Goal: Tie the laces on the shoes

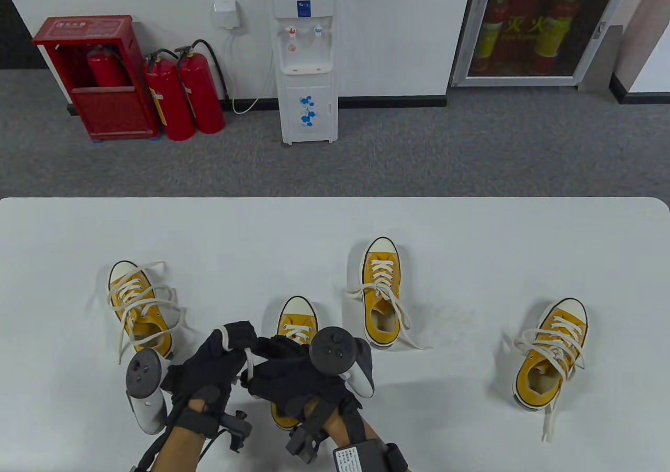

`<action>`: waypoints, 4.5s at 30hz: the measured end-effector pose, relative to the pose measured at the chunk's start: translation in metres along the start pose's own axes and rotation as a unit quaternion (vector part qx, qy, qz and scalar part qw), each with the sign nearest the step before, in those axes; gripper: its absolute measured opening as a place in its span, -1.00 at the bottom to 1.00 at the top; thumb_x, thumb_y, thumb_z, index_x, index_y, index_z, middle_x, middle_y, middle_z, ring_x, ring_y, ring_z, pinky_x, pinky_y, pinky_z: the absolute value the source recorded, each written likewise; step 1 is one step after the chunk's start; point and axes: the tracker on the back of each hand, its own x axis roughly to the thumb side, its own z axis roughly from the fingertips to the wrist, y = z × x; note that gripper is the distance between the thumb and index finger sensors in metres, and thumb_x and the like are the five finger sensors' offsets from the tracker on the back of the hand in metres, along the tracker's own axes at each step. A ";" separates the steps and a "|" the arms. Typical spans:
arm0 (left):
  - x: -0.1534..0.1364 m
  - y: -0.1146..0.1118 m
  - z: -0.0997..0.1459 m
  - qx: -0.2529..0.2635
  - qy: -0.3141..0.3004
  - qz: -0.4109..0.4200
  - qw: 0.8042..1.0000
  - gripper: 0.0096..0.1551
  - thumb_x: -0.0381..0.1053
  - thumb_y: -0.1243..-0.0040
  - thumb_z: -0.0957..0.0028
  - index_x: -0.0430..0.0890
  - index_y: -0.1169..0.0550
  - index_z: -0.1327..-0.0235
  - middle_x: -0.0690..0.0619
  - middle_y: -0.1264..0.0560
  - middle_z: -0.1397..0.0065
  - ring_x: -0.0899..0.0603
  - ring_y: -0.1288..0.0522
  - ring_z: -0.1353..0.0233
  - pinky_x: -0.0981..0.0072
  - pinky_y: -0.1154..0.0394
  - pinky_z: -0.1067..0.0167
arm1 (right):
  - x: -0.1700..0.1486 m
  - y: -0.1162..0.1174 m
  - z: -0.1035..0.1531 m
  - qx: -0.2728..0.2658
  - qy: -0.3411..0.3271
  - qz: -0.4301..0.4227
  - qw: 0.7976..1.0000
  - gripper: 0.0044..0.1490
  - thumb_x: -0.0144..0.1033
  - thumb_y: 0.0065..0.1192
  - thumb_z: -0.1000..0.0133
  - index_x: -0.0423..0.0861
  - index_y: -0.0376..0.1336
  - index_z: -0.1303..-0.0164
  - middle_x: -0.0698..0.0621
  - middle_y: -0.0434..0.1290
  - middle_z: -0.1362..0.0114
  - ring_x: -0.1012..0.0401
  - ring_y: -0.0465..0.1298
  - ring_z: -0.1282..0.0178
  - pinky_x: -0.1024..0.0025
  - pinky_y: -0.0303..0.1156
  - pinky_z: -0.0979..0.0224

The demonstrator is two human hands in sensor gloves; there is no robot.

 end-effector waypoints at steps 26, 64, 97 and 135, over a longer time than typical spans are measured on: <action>-0.004 0.018 0.000 0.038 0.009 0.006 0.999 -0.62 0.01 -0.08 -0.20 0.27 -0.54 -0.26 0.14 -0.66 -0.32 -0.16 -0.62 -0.29 -0.32 -0.30 -0.46 | -0.002 -0.099 0.073 -0.303 0.030 0.075 0.950 -0.23 0.02 0.28 -0.05 -0.21 0.37 -0.35 -0.11 0.23 -0.61 -0.18 0.29 -0.59 -0.40 -0.01 -0.52; -0.009 0.122 0.021 0.329 0.174 -0.344 0.862 -0.61 0.08 -0.21 -0.04 0.11 -0.71 -0.07 0.22 -0.74 0.49 -0.04 -0.66 0.52 -0.14 -0.62 0.08 | -0.094 -0.165 0.135 -0.378 0.298 0.235 0.844 -0.51 -0.04 0.43 0.01 -0.08 0.66 0.10 -0.07 0.65 -0.25 0.01 0.71 -0.08 -0.13 0.41 -0.34; 0.009 0.093 0.016 0.290 0.084 -0.317 0.899 -0.58 0.14 -0.18 -0.07 0.14 -0.66 -0.14 0.29 -0.76 0.45 0.14 -0.69 0.74 0.13 -0.75 0.37 | -0.031 -0.054 0.042 -0.123 0.161 0.357 0.912 -0.15 -0.08 0.45 0.03 -0.05 0.25 -0.49 -0.10 0.21 -0.61 0.16 0.64 0.01 0.03 0.47 -0.21; -0.001 0.068 0.009 0.223 0.051 -0.275 0.934 -0.57 0.17 -0.08 -0.12 0.20 -0.56 -0.23 0.29 -0.70 0.24 0.13 -0.75 0.48 0.09 -0.72 0.10 | -0.054 -0.050 0.045 -0.088 -0.018 -0.262 0.961 -0.43 0.11 0.54 0.09 -0.15 0.56 0.20 -0.03 0.40 -0.54 -0.10 0.19 -0.72 -0.37 -0.11 -0.57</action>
